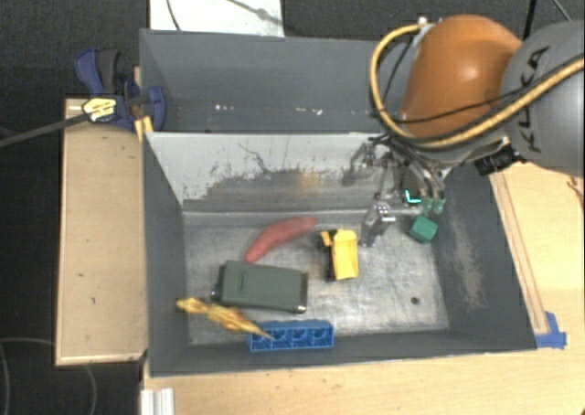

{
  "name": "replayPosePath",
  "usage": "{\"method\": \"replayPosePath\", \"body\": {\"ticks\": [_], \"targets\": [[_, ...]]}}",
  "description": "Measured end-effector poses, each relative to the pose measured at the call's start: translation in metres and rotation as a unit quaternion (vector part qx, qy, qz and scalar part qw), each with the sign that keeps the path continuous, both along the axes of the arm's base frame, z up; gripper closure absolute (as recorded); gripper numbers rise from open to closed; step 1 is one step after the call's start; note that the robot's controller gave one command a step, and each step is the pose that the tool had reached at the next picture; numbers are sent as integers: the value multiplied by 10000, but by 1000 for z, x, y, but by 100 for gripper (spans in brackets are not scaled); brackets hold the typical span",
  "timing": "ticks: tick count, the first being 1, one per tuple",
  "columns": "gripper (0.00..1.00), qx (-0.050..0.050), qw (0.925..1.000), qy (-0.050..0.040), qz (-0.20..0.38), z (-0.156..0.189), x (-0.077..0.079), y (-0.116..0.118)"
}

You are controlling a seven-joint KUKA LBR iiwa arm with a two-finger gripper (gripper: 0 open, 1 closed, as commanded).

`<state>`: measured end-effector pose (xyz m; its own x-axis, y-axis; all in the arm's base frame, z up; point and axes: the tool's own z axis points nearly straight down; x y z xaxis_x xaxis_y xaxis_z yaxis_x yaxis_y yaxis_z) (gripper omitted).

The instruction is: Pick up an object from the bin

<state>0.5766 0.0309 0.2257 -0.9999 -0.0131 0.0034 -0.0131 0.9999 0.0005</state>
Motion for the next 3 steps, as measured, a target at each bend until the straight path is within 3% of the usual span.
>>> {"method": "replayPosePath", "body": {"ticks": [1, 3], "targets": [[0, 3, 10000, -37, -5, 4, 2, 0], [0, 4, 9906, -26, 1366, -88, -8, 3]]}}
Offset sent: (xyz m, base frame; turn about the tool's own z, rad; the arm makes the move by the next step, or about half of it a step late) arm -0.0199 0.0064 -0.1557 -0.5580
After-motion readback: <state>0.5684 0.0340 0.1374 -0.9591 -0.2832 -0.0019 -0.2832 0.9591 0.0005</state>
